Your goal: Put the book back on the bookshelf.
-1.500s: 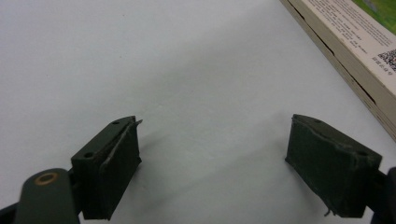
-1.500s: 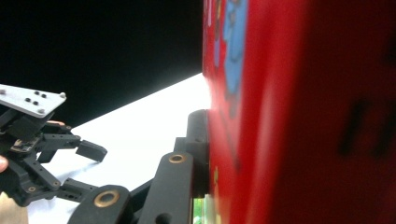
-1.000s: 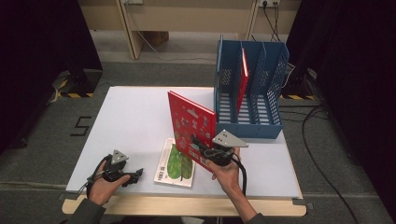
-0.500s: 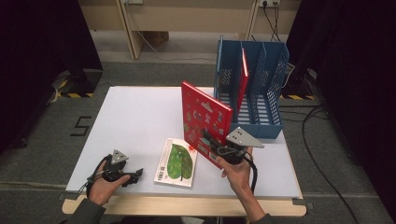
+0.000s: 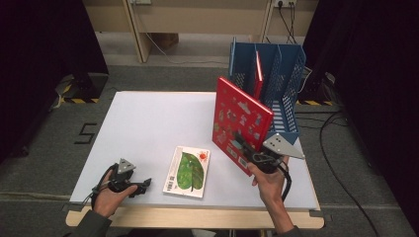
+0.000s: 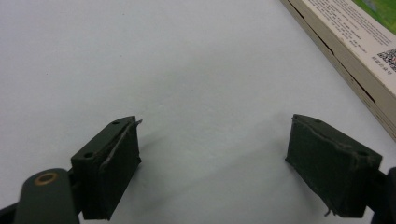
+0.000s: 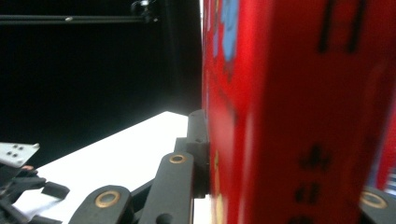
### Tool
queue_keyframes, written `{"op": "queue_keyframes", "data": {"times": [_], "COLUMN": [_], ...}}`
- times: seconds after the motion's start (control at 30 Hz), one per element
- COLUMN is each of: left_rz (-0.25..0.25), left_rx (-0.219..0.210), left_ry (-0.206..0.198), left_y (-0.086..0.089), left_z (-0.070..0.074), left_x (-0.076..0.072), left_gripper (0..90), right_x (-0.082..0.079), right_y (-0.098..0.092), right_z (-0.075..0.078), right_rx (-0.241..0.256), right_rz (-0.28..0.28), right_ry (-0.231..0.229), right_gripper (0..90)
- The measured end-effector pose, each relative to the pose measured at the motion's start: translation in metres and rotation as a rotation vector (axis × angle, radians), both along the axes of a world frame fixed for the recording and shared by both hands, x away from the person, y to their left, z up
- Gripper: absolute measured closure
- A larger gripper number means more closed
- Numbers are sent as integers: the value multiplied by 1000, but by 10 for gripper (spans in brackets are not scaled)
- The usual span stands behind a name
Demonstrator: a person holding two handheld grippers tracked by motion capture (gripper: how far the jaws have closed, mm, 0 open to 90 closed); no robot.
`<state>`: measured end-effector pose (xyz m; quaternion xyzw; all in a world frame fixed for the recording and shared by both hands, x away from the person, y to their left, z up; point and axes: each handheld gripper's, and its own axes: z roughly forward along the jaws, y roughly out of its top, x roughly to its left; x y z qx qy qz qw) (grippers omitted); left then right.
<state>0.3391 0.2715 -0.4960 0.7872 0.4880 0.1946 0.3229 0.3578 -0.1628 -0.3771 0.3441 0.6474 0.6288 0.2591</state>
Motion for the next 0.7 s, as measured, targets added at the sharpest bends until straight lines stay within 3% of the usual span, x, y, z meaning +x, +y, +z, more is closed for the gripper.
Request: {"op": "queue_keyframes", "data": {"times": [0.17, 0.47, 0.7], "left_rz": [-1, 0, 12], "left_rx": [-1, -2, -12], "left_ry": [1, -4, -15], "left_y": [0, 0, 2], "left_z": [0, 0, 1], "left_x": [0, 0, 1], "left_gripper": [158, 162, 161], "right_x": [-2, -3, 3], "right_y": [-20, -50, -72], "right_z": [8, 24, 30], "right_rx": [23, 8, 19], "right_rz": [-57, -166, -253], "right_ry": [-9, -63, -66], "right_gripper": [796, 796, 796]}}
